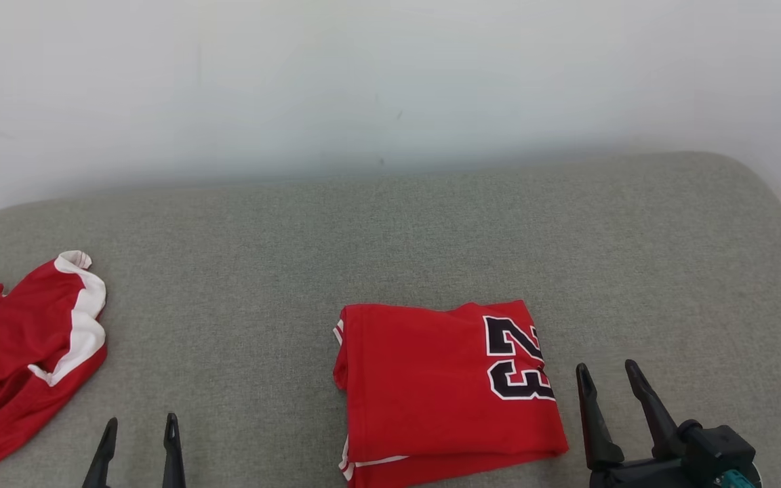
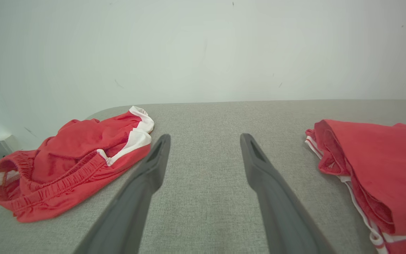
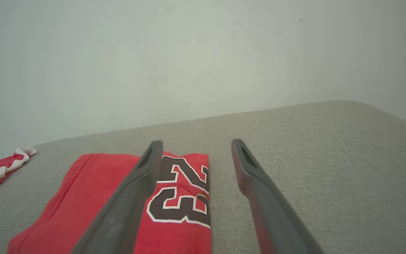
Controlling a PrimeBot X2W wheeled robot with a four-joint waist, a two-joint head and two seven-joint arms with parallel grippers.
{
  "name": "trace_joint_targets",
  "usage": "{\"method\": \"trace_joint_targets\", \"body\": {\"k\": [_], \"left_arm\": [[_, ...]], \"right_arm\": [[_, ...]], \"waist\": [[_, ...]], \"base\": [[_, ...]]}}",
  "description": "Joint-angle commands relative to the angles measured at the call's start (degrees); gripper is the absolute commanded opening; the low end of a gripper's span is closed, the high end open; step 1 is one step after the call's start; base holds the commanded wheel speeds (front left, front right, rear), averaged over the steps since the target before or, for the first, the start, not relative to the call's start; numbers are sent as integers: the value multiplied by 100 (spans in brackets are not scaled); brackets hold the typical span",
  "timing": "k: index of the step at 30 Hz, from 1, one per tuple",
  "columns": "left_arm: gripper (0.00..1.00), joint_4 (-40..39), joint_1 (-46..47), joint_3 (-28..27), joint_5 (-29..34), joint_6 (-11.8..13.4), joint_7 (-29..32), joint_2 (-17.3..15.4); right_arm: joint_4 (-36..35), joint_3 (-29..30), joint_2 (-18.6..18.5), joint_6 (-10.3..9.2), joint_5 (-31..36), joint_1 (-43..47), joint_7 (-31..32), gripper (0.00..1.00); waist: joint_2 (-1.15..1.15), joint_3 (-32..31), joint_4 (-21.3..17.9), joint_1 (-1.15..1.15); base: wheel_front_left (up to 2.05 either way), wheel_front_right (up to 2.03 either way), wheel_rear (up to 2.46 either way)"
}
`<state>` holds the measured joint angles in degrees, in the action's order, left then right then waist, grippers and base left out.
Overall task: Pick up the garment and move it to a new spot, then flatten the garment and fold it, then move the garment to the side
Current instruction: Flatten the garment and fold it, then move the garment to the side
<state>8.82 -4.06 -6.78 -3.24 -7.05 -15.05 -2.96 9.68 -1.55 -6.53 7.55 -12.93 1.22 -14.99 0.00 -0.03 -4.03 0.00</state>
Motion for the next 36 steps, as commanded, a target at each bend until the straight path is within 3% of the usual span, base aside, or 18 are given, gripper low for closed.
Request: {"method": "trace_joint_targets", "body": {"k": [1, 36], "left_arm": [[100, 28, -68, 28, 88, 37, -18, 0], [100, 111, -44, 85, 198, 97, -18, -40]], "right_arm": [[43, -33, 51, -15, 60, -19, -25, 100], [300, -90, 102, -15, 224, -122, -26, 100]], "waist": [[0, -11, 32, 0], [0, 34, 135, 0]], "base": [[0, 0, 0], [0, 0, 0]]}}
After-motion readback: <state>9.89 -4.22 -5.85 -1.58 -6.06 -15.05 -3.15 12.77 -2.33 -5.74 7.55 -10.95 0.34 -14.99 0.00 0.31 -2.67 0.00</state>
